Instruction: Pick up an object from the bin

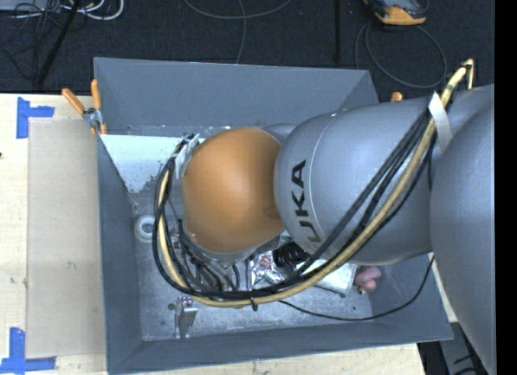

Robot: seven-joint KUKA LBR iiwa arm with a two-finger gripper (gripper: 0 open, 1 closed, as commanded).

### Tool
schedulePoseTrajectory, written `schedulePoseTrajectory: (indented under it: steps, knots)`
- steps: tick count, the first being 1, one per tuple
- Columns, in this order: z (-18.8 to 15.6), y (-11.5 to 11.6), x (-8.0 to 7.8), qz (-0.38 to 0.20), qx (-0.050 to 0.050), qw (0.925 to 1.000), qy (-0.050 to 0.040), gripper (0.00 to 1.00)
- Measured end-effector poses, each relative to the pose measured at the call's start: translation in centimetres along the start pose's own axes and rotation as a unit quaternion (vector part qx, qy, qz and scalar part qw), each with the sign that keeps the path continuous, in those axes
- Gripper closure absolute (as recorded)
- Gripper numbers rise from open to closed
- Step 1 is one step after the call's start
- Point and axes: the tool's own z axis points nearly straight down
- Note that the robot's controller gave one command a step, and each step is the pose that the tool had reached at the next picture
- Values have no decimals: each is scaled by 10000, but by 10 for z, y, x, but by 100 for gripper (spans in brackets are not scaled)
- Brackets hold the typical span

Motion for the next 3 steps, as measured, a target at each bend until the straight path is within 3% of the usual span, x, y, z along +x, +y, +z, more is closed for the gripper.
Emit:
schedulePoseTrajectory:
  steps: [1, 2, 3]
  knots:
    - [71, -84, -1, -344, 20, 9994, 0, 0]
    - [87, -180, -8, -1434, 1, 9896, -64, 0]
    - [121, -243, -50, -2028, 0, 9792, -53, 0]
